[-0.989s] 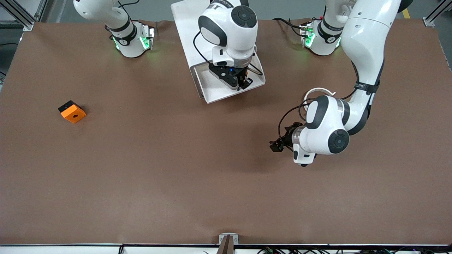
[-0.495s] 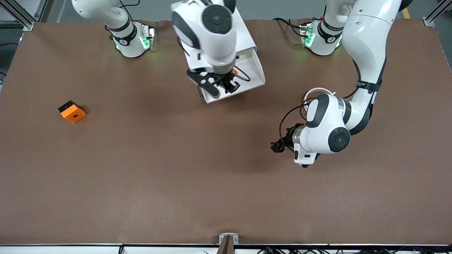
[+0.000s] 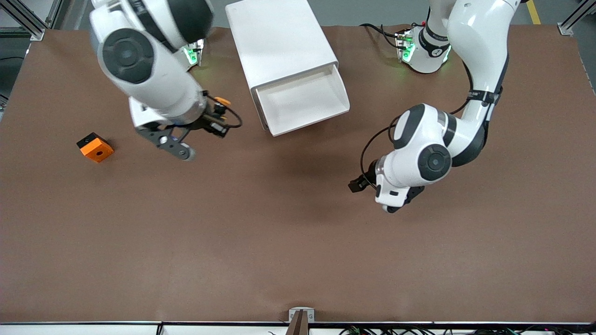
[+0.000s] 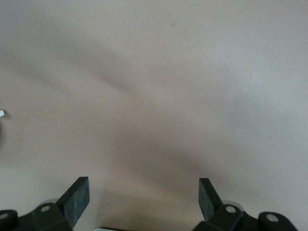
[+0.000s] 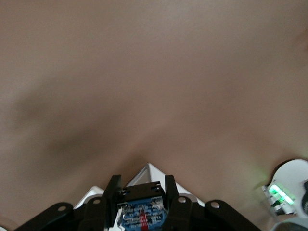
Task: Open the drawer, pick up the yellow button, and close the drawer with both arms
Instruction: 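Carry the button toward the orange block while the left gripper pushes the drawer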
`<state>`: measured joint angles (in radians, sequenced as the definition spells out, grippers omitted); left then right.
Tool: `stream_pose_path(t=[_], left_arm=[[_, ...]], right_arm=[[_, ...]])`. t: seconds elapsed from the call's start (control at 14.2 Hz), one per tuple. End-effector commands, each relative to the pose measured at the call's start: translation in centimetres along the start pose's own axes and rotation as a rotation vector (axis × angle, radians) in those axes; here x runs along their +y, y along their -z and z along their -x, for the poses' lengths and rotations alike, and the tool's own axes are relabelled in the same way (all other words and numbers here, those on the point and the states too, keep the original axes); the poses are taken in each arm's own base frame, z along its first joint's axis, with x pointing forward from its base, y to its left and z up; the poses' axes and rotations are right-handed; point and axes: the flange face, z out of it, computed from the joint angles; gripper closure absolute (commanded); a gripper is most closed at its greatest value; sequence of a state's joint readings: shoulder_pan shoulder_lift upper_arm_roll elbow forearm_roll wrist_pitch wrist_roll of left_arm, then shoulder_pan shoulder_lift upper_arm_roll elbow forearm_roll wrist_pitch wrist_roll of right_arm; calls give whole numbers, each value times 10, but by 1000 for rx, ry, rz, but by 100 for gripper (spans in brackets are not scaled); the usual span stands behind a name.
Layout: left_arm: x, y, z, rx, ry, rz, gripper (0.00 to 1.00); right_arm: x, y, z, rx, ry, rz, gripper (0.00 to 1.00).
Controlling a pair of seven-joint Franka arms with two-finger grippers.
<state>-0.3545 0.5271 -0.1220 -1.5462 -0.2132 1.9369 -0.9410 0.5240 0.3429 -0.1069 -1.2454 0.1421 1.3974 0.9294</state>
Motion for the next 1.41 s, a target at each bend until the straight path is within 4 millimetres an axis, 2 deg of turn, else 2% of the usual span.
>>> stream_pose_path(t=[0.0, 0.14, 0.21, 0.28, 0.42, 0.49, 0.64, 0.78, 0.85, 0.99, 1.2, 1.34], left_arm=[[7, 3, 28, 55, -77, -45, 0], [12, 7, 54, 69, -117, -52, 0], [13, 12, 70, 77, -138, -53, 0], [14, 18, 85, 83, -153, -52, 0], [19, 14, 116, 87, -201, -65, 0], [22, 13, 127, 88, -216, -66, 0], [29, 4, 149, 85, -252, -81, 0], [31, -5, 158, 130, -286, -111, 0], [34, -3, 159, 151, -289, -99, 0], [38, -6, 165, 159, -291, -85, 0], [41, -10, 180, 157, -309, -89, 0], [43, -12, 188, 151, -321, -88, 0]], right_arm=[[53, -8, -43, -21, 93, 2, 100], [94, -27, -90, 14, 209, 28, 100], [126, -37, -124, 17, 227, 14, 100], [150, -46, -149, 24, 262, -1, 100], [200, -80, -192, 48, 306, -28, 100], [219, -98, -206, 61, 325, -36, 100], [271, -142, -239, 116, 366, -56, 100], [315, -176, -260, 199, 418, -65, 100], [329, -185, -266, 217, 417, -65, 100], [344, -213, -282, 250, 398, -60, 100], [357, -274, -301, 312, 368, -49, 100], [367, -297, -311, 313, 350, -44, 100]])
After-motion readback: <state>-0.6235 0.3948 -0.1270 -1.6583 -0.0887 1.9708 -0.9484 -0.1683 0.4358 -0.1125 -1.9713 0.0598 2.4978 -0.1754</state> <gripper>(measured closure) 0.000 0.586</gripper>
